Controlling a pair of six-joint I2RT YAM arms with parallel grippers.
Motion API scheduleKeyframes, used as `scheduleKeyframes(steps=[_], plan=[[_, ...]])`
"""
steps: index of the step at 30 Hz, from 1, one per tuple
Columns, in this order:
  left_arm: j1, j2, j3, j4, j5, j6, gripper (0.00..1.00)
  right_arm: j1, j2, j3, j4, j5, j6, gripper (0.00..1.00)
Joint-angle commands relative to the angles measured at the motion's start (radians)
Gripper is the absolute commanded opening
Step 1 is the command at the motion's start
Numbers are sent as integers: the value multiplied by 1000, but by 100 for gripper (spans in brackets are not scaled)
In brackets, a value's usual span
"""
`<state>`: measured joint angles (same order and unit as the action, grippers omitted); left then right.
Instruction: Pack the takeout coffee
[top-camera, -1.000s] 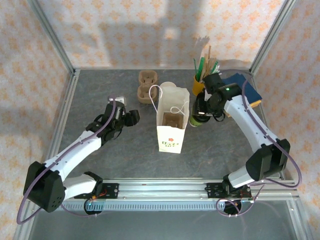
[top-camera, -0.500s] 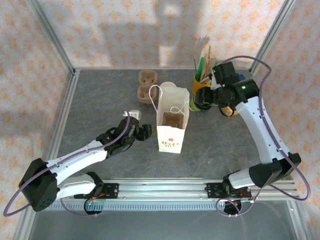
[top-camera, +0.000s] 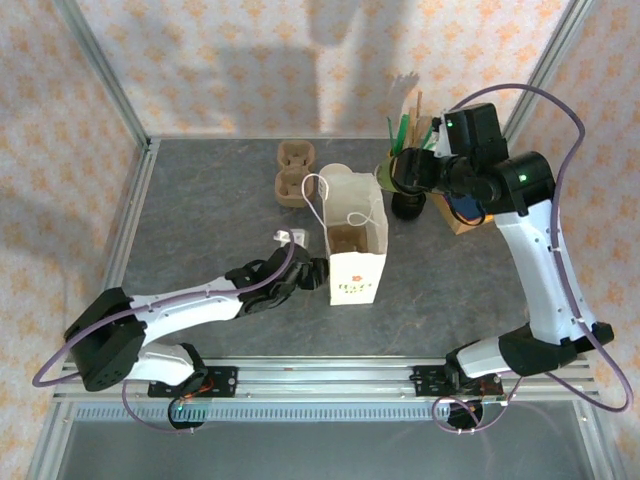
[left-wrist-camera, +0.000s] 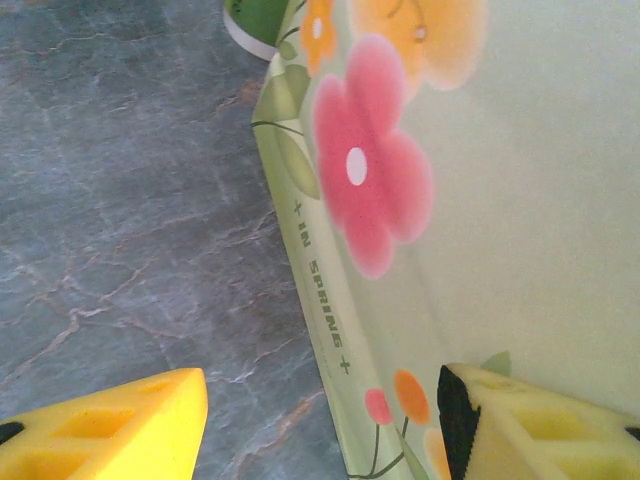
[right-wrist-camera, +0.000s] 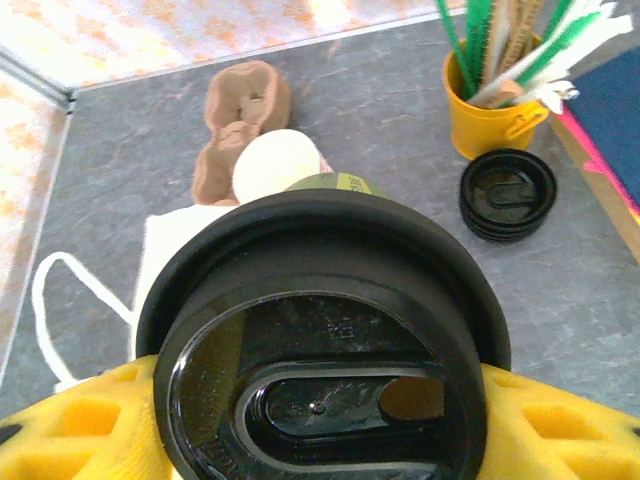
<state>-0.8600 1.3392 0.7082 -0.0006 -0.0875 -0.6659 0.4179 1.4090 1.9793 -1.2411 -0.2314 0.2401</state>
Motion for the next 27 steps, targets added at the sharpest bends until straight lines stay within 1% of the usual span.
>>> scheduleKeyframes(steps=[1, 6, 13, 17, 20, 27], plan=[[-14, 27, 53, 57, -32, -22, 65, 71, -8, 22, -17, 23, 37, 54], [-24, 73, 87, 68, -44, -20, 65, 206, -19, -8, -10, 84, 91, 53], [-25, 106, 113, 59, -54, -10, 65, 336, -9, -68, -67, 205, 170, 52], [-24, 99, 114, 54, -68, 1, 65, 353, -11, -133, -67, 216, 185, 51], [-24, 98, 117, 43, -79, 5, 65, 364, -11, -150, -68, 221, 190, 51], [-24, 94, 106, 50, -83, 15, 65, 367, 2, -235, -67, 226, 181, 51]])
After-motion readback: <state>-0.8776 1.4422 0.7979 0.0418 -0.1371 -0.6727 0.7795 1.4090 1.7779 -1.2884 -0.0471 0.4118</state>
